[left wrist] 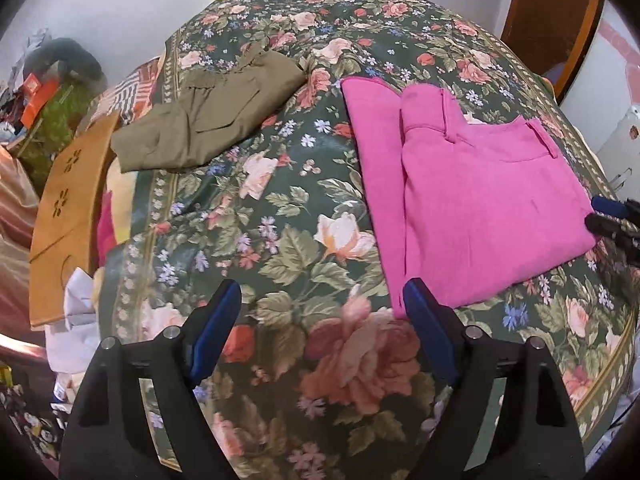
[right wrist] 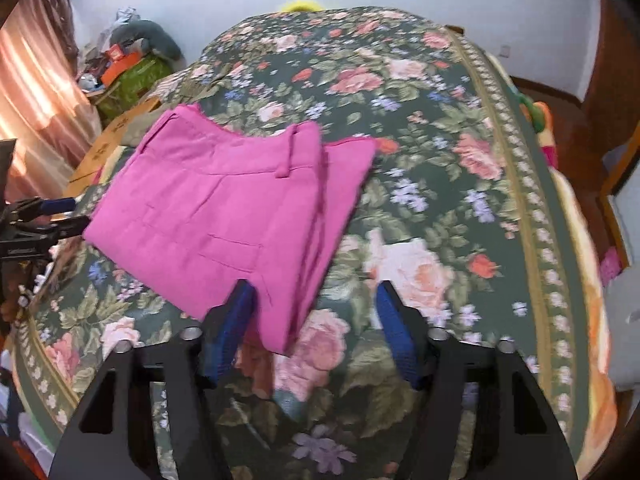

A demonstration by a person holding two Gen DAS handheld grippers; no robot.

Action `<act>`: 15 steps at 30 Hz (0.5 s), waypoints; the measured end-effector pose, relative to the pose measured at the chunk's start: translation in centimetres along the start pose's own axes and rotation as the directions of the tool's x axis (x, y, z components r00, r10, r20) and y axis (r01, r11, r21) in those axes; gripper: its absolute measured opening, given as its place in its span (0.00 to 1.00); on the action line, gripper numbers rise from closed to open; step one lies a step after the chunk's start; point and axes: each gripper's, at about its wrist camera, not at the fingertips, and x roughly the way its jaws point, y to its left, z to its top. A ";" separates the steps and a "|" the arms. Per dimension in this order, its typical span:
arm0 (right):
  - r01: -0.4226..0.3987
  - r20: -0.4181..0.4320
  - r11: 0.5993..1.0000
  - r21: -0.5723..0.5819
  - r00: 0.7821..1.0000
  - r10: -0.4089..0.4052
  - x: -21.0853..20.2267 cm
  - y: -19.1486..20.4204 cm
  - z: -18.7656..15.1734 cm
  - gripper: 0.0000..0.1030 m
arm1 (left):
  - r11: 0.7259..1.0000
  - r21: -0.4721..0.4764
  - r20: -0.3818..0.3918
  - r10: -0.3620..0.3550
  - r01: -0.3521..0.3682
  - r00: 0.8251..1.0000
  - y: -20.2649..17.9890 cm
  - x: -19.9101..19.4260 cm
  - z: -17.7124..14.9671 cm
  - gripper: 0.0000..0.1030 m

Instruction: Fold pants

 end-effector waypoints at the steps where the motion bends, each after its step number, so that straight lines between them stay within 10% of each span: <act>1: -0.001 0.003 1.000 0.006 1.000 0.001 -0.3 -0.2 0.1 0.51 | 1.000 0.009 0.008 0.012 -0.012 1.000 0.0 -0.2 0.2 0.77; 15: -0.033 0.089 0.998 -0.046 0.995 0.037 1.1 1.1 5.1 0.40 | 0.984 0.107 0.094 -0.153 0.143 0.984 -3.7 0.5 8.9 0.58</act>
